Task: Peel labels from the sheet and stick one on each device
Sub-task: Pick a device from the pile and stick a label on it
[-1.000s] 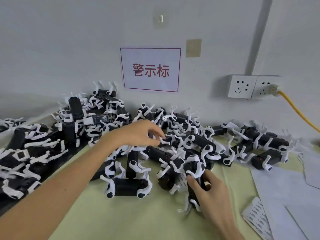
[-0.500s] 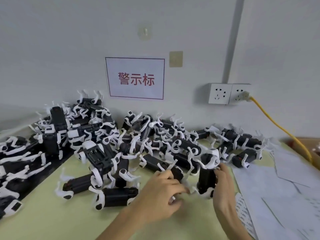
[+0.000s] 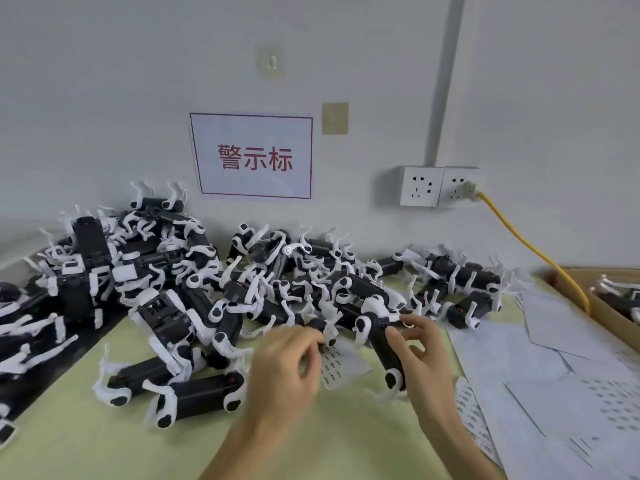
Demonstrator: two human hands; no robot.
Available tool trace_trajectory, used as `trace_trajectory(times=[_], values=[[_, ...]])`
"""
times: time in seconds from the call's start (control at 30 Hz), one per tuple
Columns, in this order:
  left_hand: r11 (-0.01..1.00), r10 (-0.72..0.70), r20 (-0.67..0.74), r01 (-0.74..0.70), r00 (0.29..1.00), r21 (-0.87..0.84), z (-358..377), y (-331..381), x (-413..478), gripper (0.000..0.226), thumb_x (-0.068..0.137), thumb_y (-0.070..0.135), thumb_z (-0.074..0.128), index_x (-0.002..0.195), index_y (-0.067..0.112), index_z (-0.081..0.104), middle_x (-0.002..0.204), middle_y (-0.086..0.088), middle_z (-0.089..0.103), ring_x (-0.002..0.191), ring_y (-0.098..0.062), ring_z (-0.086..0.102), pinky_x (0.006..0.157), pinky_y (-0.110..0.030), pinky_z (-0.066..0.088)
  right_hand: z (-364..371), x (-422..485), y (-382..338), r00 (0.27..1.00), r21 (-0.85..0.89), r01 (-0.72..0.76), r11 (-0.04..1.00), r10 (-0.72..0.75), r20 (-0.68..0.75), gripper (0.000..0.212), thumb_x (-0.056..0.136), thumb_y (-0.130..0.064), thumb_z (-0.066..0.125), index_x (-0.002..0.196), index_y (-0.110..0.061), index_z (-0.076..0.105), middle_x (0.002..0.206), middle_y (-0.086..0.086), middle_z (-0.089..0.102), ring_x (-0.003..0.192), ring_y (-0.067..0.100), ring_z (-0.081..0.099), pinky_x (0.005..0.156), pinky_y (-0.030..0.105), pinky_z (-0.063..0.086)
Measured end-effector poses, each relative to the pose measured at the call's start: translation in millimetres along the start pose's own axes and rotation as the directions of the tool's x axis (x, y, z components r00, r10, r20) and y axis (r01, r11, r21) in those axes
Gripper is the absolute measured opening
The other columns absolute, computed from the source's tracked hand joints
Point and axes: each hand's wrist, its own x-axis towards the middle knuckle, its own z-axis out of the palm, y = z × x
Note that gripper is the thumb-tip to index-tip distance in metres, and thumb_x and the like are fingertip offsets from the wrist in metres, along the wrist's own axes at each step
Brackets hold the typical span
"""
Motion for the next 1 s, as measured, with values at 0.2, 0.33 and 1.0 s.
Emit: trace_trajectory(times=[0.2,0.33,1.0], values=[[0.688,-0.299,0.533,0.566,0.792,-0.455,8.7,24.1,-11.1,0.015,0.095,0.032,0.064,0.102,0.024,0.076,0.099,0.014,0.076,0.094,-0.008,0.071,0.083,-0.025,0.056,8.1,-9.5,-6.1,0.985,0.013,0.138,0.99,-0.138,0.105,0.015,0.096,-0.021,0.07,0.096,-0.036,0.067,0.088,-0.011,0.063,0.068,0.017,0.062,0.061,0.031,0.05],[0.319,-0.347,0.722,0.799,0.599,-0.51,11.7,22.3,-10.1,0.036,0.091,0.051,0.06,0.12,0.031,0.065,0.106,0.017,0.077,0.098,0.0,0.072,0.076,-0.017,0.054,12.8,-17.9,-11.7,0.924,0.026,0.134,0.991,-0.134,0.358,0.025,0.089,-0.027,0.062,0.113,-0.026,0.07,0.102,-0.011,0.071,0.091,0.014,0.07,0.069,0.026,0.056],[-0.019,-0.587,0.638,0.779,0.499,-0.626,8.1,-12.2,2.7,0.069,0.088,0.056,0.055,0.142,0.014,0.058,0.131,-0.005,0.07,0.126,-0.018,0.064,0.119,-0.04,0.037,7.7,-14.5,3.0,0.774,-0.756,0.563,0.335,0.106,0.624,0.036,0.107,-0.038,0.035,0.135,-0.041,0.057,0.134,-0.021,0.058,0.126,0.009,0.047,0.119,0.037,0.016]])
